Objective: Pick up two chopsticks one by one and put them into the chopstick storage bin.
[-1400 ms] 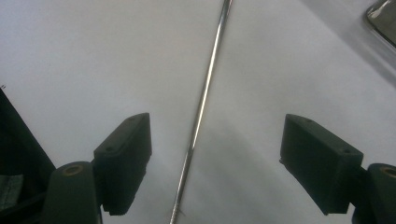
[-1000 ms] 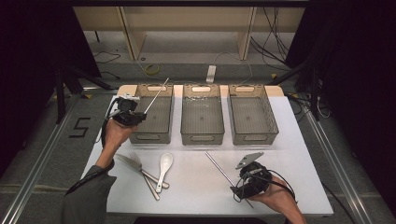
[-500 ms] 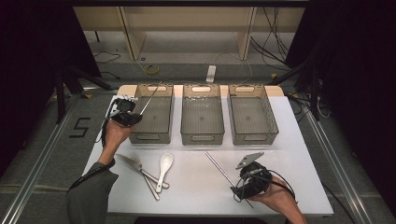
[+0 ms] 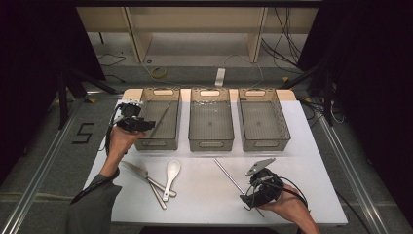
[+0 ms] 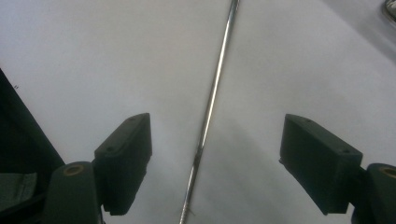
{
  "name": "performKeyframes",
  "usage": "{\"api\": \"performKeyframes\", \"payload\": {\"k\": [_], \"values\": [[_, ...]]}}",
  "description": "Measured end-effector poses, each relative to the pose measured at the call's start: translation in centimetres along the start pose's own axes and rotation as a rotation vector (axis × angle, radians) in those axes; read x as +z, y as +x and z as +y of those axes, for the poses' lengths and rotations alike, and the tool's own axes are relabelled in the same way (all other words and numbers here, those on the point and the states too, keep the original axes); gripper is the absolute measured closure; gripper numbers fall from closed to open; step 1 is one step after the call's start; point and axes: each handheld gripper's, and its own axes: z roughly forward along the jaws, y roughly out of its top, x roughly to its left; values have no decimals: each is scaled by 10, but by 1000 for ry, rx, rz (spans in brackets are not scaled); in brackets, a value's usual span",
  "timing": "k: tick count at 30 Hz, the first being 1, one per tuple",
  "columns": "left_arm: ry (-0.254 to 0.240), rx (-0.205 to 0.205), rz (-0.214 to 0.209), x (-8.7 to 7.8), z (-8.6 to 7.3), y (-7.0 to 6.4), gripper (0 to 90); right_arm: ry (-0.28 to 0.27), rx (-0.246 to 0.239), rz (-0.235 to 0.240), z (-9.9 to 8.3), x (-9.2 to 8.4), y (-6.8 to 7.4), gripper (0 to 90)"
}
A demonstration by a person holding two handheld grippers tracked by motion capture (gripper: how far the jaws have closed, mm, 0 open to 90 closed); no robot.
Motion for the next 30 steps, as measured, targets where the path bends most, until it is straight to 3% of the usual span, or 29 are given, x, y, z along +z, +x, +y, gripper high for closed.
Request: {"api": "performKeyframes", "payload": {"k": [3,5,7,10,13,14,21,24,30], "values": [[-11,10,-73,-11,-8,-12,362,24,6,6,1,0,-1,278],[-30,48,-110,-17,-15,-22,332,51,20,8,3,1,-3,307],[-26,76,-125,-22,-23,-31,298,73,33,7,5,1,-3,319],[-70,71,-160,-27,-33,-37,263,96,31,-8,11,3,-4,347],[-102,128,-135,-35,-43,-46,239,129,21,-5,19,5,-3,372],[-114,133,-144,-37,-47,-49,238,147,16,-10,23,7,-2,377],[-178,120,-214,-53,-66,-64,200,194,-14,-13,40,19,0,454],[-190,91,-279,-60,-69,-67,173,221,-16,-12,45,24,-1,483],[-226,123,-304,-68,-78,-79,168,255,-29,-16,49,33,-3,549]]}}
